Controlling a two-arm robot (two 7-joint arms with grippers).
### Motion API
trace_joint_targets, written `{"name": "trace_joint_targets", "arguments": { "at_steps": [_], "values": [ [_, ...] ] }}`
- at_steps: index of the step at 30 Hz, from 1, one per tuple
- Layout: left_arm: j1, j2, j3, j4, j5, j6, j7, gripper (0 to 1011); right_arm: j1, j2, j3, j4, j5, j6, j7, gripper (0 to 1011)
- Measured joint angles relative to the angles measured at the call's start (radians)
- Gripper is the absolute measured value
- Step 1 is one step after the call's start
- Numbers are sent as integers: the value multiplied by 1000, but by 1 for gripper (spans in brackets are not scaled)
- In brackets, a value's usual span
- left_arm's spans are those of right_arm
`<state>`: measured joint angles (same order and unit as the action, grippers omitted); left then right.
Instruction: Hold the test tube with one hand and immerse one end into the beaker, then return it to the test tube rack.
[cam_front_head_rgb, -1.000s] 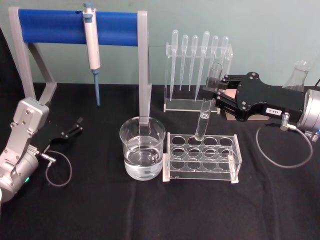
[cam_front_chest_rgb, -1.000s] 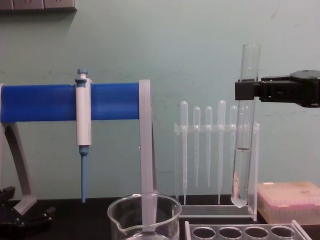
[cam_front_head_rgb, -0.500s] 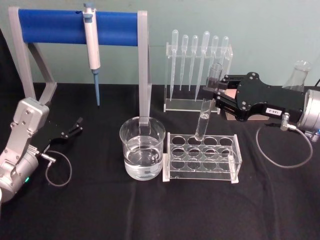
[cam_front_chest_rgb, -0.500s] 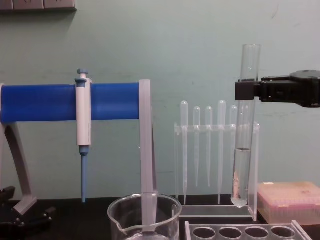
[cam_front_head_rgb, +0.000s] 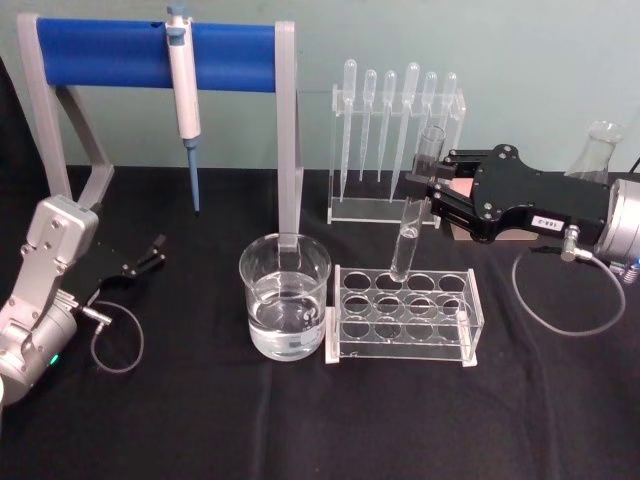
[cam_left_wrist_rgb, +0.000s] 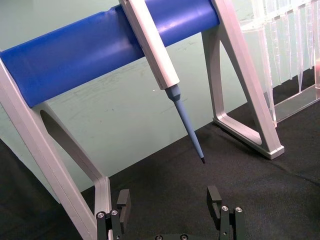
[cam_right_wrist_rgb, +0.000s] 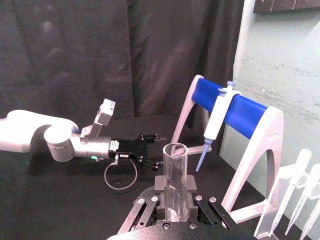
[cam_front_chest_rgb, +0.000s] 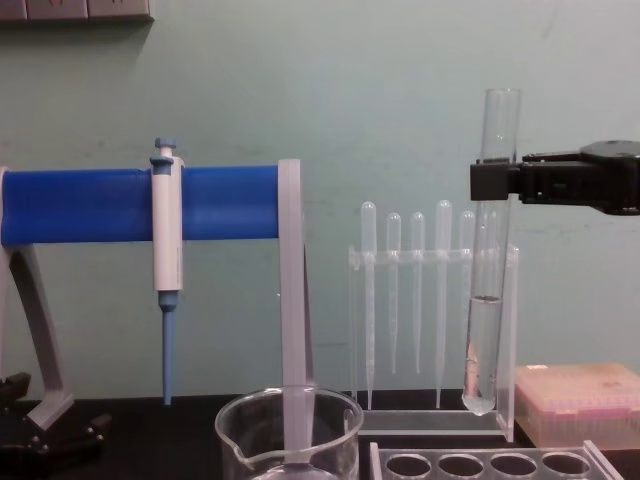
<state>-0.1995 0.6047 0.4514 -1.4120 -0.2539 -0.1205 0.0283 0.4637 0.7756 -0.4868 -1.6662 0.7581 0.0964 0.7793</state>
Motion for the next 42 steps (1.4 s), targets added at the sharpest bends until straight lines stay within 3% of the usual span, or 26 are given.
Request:
{"name": "trace_joint_targets", "arguments": {
  "at_steps": [42],
  "values": [
    [0, 0, 0, 0, 0, 0, 0, 1000, 0, 0, 0, 0, 0, 0, 0, 241]
  ]
}}
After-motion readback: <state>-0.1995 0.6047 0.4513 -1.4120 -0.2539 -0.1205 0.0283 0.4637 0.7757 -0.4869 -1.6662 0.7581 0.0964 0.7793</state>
